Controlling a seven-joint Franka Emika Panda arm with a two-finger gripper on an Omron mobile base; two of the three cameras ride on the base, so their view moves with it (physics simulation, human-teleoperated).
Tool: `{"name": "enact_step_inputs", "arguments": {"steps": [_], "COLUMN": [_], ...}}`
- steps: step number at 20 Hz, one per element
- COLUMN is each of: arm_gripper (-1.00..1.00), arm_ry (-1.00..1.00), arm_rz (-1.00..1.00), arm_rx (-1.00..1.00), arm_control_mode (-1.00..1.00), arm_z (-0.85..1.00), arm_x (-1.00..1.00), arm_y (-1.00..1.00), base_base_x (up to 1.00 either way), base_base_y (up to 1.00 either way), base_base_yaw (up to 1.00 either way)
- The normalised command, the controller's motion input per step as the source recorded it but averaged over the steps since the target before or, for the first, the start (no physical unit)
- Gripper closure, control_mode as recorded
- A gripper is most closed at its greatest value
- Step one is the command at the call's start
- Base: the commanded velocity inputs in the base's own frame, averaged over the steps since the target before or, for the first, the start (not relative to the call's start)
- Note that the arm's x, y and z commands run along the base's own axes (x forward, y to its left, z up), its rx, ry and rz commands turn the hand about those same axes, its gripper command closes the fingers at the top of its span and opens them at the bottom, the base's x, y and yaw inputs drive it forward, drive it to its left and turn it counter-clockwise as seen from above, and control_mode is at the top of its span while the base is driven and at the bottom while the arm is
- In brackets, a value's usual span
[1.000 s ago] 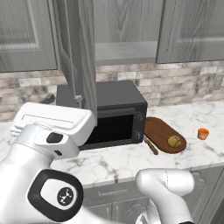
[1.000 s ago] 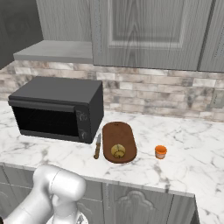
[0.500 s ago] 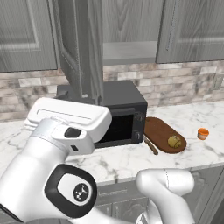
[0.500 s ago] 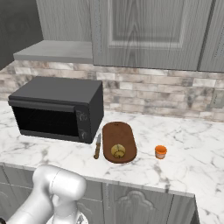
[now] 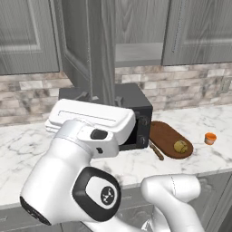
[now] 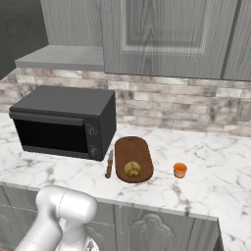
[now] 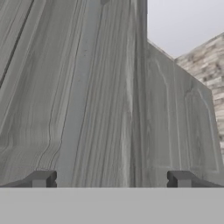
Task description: Pick the bread, place it on the cutting board, pick the jam, place it on the counter, and close the cabinet.
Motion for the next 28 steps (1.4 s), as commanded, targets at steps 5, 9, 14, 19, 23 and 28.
{"name": "enact_step_inputs", "arguments": {"steps": [5,9,14,19,23,28], "arm_gripper": [-1.0,-1.0,-1.0,-1.0,-1.0,-1.0], "arm_ry": [0.0,-0.01,-0.05,-0.1,-0.07,-0.01], "arm_rz": [0.0,0.0,0.0,0.0,0.0,-0.01], "arm_rx": [0.0,0.0,0.0,0.0,0.0,0.0], "arm_control_mode": [-1.0,-1.0,-1.0,-1.0,-1.0,-1.0], "arm_z": [0.0,0.0,0.0,0.0,0.0,0.0], "arm_x": [0.0,0.0,-0.13,-0.43,-0.23,0.09], "arm_y": [-0.06,-0.01,0.0,0.04,0.17,0.08], "base_base_x": [0.0,0.0,0.0,0.0,0.0,0.0], "base_base_y": [0.0,0.0,0.0,0.0,0.0,0.0], "base_base_yaw": [0.0,0.0,0.0,0.0,0.0,0.0]}}
